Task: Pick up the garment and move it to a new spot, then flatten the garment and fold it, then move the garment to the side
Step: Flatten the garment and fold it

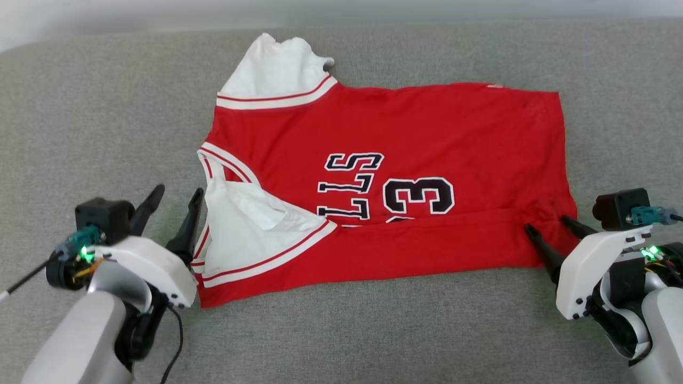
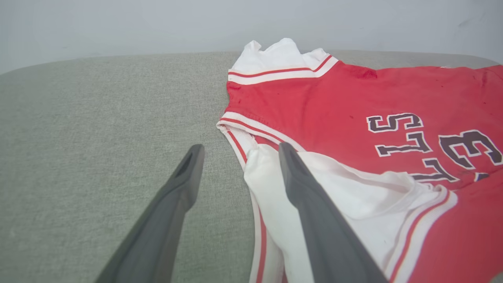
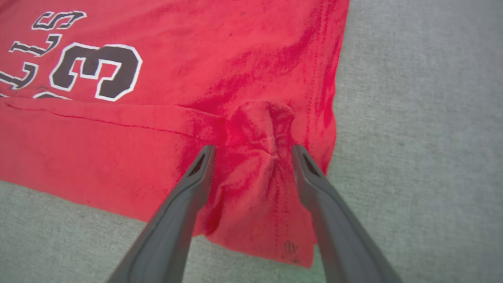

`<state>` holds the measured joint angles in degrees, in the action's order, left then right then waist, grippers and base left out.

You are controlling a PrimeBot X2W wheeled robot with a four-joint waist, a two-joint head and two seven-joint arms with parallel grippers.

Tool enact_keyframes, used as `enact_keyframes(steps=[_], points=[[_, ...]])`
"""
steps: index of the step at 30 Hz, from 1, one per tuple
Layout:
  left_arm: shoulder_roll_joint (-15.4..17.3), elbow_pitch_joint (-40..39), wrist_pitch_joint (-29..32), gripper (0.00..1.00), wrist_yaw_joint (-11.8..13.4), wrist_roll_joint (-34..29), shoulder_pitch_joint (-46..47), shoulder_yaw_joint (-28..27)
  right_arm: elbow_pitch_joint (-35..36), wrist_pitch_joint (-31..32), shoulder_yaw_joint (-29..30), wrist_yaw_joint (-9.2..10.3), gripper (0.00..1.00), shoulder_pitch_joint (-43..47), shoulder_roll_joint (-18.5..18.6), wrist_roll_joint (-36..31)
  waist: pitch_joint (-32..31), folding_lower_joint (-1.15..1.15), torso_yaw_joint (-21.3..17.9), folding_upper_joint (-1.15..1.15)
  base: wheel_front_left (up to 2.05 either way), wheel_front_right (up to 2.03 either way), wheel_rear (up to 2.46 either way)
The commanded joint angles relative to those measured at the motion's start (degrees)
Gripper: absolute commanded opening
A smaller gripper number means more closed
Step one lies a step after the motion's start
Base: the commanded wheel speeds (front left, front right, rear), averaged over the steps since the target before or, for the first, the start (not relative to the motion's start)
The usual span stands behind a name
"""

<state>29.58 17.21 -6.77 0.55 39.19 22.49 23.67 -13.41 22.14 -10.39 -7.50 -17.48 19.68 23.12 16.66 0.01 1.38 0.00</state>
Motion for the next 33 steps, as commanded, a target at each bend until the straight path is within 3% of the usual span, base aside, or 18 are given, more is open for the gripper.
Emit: enact_keyframes(steps=[1,10,20,29,33], points=[[-0.2,0.1,-0.4,1.00,0.4,0.2,-1.3,-0.2,0.1,-0.2,0.1,0.02,1.00,0.6,-0.5,0.0,-1.1,-0.01,-0.1,0.00,0.00,0.00,0.00],[0.0,-6.6,3.4,1.00,5.2,3.0,-10.1,-0.4,3.8,4.2,4.7,0.02,1.00,5.3,-2.6,-4.2,-5.6,-0.01,0.3,0.00,0.00,0.00,0.00],[2.1,-17.5,12.7,1.00,10.2,4.5,-18.0,2.1,14.1,11.6,10.5,0.02,1.00,11.6,-9.6,-9.5,-4.4,-0.01,-0.6,0.00,0.00,0.00,0.00],[3.9,-16.2,17.7,1.00,13.8,3.4,-16.7,2.5,21.1,13.5,11.0,0.02,1.00,12.9,-12.1,-11.6,-1.1,-0.01,-2.4,0.00,0.00,0.00,0.00],[3.9,-14.3,20.0,1.00,14.2,4.1,-16.9,3.3,22.8,13.9,10.9,0.02,1.00,12.7,-12.3,-12.0,0.3,-0.01,-3.0,0.00,0.00,0.00,0.00]])
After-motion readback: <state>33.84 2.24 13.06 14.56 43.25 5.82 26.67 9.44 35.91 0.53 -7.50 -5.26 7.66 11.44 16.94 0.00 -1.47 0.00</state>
